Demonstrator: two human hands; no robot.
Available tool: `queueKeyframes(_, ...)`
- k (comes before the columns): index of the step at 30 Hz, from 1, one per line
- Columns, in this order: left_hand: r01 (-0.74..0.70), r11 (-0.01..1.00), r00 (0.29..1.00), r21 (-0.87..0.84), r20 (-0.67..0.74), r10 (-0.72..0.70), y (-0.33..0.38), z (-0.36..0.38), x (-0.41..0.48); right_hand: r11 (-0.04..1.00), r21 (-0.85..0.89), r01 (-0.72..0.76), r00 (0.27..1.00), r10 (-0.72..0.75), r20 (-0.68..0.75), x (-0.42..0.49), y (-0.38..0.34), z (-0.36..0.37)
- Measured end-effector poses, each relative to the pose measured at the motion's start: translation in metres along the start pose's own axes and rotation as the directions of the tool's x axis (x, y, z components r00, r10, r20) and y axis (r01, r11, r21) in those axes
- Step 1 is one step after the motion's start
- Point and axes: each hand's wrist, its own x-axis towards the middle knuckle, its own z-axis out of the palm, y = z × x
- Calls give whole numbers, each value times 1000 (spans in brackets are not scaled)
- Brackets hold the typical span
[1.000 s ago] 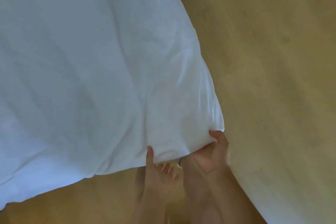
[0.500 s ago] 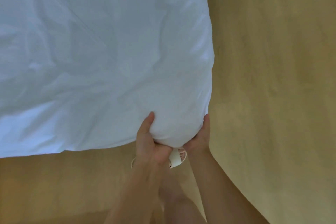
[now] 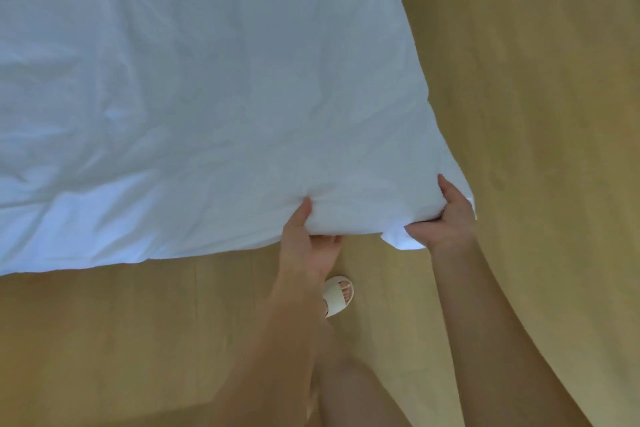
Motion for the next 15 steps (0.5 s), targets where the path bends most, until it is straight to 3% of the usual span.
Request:
queueKeyframes(2,-41,989,994,-140,98,55,-1,-3,0,995,-8,101,992,-100,71,-1,-10,4)
queueKeyframes(4,-49,998,996,-48,73,52,-15,-14,-1,985,-62,161,986,-157,61,1,-4,-6)
queueKeyframes(7,-5,975,960,222,-273,67,-49,-44,10,961,-272,43,966,-110,-236,17,23,-45)
queueKeyframes(10,-93,957,908,275,-370,195,-52,-42,28,946,-323,-25,928,-98,-360,31,17,-49)
queueKeyframes(13,-149,976,959,160,-217,182,-64,-40,34,942,-335,-30,975,-46,-216,42,1,-50)
queueKeyframes(15,-120,991,981,66,-142,129,-92,-26,34,923,-375,-86,978,6,-209,42,-9,-56)
